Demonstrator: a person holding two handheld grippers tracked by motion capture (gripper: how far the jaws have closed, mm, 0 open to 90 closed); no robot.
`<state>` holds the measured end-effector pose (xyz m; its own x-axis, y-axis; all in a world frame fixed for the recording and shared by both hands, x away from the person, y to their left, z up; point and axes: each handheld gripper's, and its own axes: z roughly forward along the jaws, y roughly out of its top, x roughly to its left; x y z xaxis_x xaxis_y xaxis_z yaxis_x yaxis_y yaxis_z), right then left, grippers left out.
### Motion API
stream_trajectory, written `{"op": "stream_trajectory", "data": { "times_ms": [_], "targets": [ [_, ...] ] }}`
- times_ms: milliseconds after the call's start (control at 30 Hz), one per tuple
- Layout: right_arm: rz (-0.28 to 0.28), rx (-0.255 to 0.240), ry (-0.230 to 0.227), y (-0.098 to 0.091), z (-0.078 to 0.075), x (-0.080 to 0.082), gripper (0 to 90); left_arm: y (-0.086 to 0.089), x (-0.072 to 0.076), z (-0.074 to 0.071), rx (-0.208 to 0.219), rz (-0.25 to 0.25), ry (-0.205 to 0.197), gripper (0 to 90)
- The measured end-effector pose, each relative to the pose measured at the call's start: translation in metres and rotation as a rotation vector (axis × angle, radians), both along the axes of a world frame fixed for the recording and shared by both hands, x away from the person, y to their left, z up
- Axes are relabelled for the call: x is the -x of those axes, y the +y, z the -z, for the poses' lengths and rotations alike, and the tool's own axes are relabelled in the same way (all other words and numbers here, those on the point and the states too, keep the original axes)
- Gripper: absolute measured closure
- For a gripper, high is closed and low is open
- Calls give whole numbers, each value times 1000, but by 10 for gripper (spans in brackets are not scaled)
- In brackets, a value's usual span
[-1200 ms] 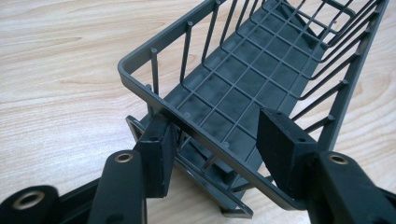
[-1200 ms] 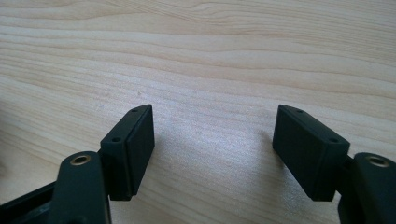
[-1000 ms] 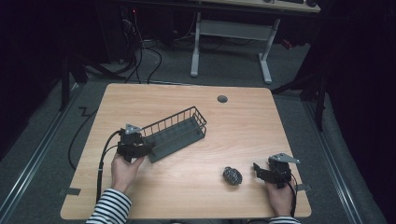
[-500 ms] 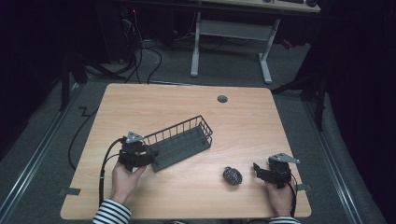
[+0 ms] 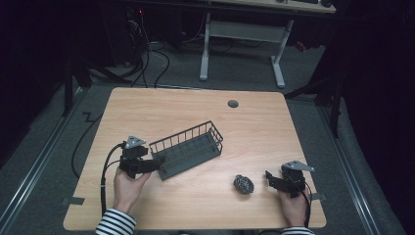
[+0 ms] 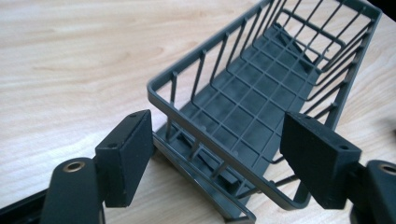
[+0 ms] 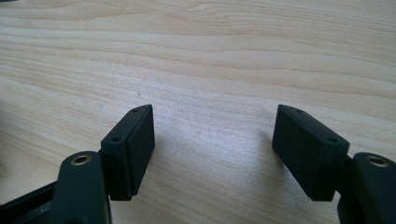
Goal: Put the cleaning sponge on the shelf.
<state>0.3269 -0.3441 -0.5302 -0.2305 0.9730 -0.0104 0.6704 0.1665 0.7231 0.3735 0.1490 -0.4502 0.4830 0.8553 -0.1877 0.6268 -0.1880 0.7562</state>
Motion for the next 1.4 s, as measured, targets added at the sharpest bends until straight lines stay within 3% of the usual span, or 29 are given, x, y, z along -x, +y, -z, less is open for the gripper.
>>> {"op": "stream_trajectory", "data": {
  "times_ms": [367,567,767,933,1133,1200,1233,1400],
  "targets": [
    [1,0,-1,0,0,0,305,23,8,-11,5,-54,-89,244],
    [3,3,-1,0,0,0,306,45,20,-5,16,-89,-138,244],
    [3,4,-1,0,0,0,307,68,28,17,-6,-140,-109,237],
    [7,4,-1,1,0,0,307,81,28,44,-37,-196,-73,235],
    [8,6,-2,1,0,0,309,83,25,61,-44,-224,-59,239],
    [9,5,-2,1,0,0,309,81,22,66,-69,-230,-53,240],
    [10,5,-2,1,0,0,309,77,21,69,-127,-240,-55,241],
    [7,1,0,1,0,0,315,72,17,74,-184,-239,-60,239]
  ]
}}
